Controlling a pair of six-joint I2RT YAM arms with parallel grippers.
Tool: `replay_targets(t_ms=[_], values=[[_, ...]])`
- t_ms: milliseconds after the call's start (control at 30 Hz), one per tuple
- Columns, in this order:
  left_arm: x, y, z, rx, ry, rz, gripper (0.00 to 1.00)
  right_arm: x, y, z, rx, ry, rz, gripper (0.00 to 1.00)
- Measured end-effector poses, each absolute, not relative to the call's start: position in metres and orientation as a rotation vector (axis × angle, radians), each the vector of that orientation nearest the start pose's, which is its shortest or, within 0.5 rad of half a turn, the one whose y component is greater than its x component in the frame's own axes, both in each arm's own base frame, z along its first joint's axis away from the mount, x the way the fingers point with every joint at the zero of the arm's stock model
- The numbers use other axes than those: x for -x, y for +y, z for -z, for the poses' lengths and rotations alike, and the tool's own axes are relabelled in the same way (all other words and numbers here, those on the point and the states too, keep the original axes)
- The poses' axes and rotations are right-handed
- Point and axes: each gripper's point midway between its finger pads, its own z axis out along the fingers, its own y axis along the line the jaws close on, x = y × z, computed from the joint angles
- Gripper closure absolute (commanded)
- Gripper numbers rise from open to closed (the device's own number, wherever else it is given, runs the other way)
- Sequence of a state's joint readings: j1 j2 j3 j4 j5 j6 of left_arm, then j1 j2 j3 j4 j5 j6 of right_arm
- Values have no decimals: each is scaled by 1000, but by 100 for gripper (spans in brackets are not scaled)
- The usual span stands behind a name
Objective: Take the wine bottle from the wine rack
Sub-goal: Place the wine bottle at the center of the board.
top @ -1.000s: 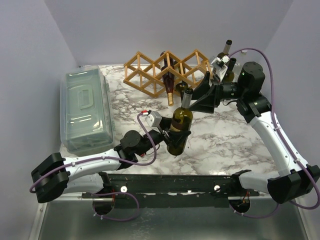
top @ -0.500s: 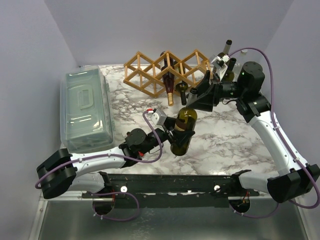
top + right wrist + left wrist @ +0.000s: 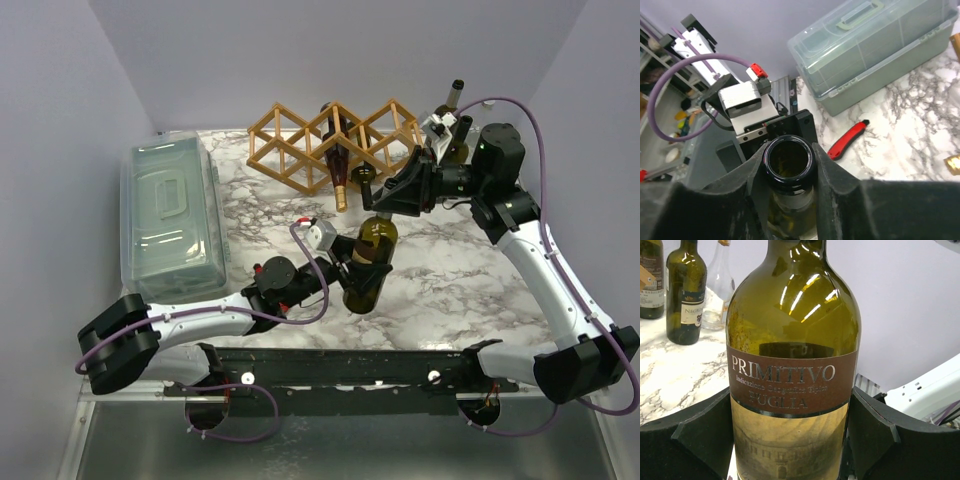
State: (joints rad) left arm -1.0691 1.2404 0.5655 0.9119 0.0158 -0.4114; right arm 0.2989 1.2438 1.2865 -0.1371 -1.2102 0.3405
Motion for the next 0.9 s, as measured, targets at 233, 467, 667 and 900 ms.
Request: replay_targets(t_ms=[233, 467, 667, 900], values=[[-182, -375, -276, -475, 1373, 1269, 31, -234, 247, -380, 961, 1572, -1407, 100], [-178, -375, -285, -436, 1363, 1332, 1, -230, 243, -374, 994, 1587, -1359, 100], [-178, -364, -284, -420, 1363, 1368, 1, -228, 234, -364, 1028, 1591, -1304, 100], [-171, -344, -283, -421, 1344, 1423, 1, -232, 216, -357, 1015, 1612, -1204, 100]])
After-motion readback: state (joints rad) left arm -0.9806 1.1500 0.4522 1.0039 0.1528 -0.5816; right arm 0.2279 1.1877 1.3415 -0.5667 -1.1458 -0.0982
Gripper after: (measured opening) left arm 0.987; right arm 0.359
